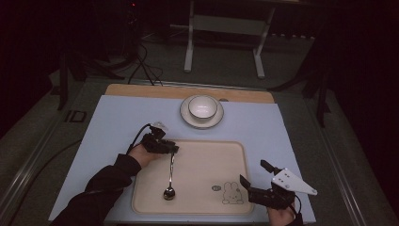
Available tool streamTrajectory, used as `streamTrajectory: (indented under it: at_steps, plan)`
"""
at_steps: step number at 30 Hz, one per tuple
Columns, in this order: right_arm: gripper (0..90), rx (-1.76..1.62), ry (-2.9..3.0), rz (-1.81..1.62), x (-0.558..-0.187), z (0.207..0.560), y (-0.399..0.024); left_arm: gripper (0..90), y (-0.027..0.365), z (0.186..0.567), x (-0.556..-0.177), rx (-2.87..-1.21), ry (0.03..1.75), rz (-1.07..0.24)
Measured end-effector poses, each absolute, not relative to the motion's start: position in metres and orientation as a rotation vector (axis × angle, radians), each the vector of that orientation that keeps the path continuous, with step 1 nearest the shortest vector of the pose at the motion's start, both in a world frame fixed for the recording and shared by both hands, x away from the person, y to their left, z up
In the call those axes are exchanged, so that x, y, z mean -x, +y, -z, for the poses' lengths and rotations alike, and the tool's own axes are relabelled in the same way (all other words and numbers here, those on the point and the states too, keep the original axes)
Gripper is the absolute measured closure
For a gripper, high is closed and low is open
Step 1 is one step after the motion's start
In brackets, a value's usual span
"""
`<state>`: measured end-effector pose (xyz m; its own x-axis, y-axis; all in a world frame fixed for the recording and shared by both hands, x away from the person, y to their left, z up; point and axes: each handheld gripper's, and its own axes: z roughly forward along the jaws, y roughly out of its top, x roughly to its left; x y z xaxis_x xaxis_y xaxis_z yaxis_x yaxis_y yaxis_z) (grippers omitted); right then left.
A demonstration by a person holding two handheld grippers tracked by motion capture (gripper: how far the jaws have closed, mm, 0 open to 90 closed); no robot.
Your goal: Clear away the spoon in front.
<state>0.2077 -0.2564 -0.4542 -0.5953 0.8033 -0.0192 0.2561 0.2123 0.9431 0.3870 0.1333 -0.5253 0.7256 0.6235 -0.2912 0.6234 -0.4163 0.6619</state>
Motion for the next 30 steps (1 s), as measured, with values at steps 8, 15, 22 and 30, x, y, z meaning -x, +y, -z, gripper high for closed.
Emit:
streamTrajectory:
  at_steps: [8,15,22,30]
  plan:
    - [11.9,-0.983,1.974,-1.387,-0.208,0.455,-0.257,59.0,0.135,0.515,-0.378,-2.116,0.927,0.002]
    - [11.9,-0.991,1.975,-1.389,-0.209,0.456,-0.259,41.5,0.137,0.504,-0.368,-2.109,0.915,0.026]
    - [11.9,-0.990,1.974,-1.388,-0.209,0.456,-0.260,15.2,0.142,0.495,-0.361,-2.032,0.837,0.050]
    - [11.9,-0.991,1.975,-1.384,-0.208,0.456,-0.259,0.2,0.135,0.489,-0.355,-2.017,0.807,0.008]
